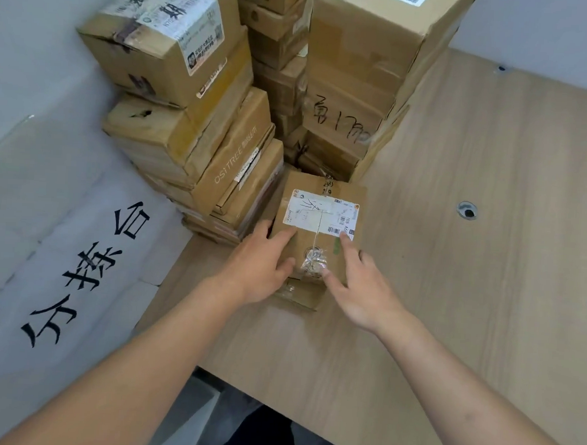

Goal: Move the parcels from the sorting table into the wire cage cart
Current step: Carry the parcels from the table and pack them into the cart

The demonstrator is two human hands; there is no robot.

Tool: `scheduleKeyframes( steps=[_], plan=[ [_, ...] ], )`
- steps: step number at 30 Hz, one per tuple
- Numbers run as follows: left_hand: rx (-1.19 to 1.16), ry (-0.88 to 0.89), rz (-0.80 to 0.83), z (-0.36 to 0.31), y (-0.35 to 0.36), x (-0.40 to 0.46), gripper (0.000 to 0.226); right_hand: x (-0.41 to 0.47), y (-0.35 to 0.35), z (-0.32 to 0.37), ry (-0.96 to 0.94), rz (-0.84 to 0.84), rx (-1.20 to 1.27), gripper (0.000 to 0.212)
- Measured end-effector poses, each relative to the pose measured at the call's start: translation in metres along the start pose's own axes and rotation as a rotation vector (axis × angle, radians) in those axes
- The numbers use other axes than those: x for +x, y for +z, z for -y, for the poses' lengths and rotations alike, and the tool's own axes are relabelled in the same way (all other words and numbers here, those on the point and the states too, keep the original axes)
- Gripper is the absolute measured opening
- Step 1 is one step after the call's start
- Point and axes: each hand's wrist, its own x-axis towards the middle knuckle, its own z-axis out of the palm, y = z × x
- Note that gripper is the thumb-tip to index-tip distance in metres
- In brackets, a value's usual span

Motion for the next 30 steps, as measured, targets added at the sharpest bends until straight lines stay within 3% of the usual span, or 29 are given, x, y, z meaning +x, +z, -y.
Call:
scheduleKeyframes(
  steps=[5,10,19,30],
  plan=[
    [-0.190,0.008,0.071,0.016,0.018,0.010,0.074,0.006,0.013,-0.006,-0.006,-0.097,0.229,0.077],
    [-0.303,-0.003,0.030,0.013,0.028,0.007,0.073,0.003,0.028,-0.004,-0.024,-0.177,0.371,0.073],
    [-0.309,-0.012,-0.031,-0.018,0.017,-0.030,0.074,-0.029,0.005,-0.010,-0.063,-0.177,0.349,0.074],
    [-0.332,-0.175,-0.256,-0.064,0.048,-0.107,0.076,-0.072,-0.018,-0.039,-0.308,-0.071,0.249,0.075]
  ],
)
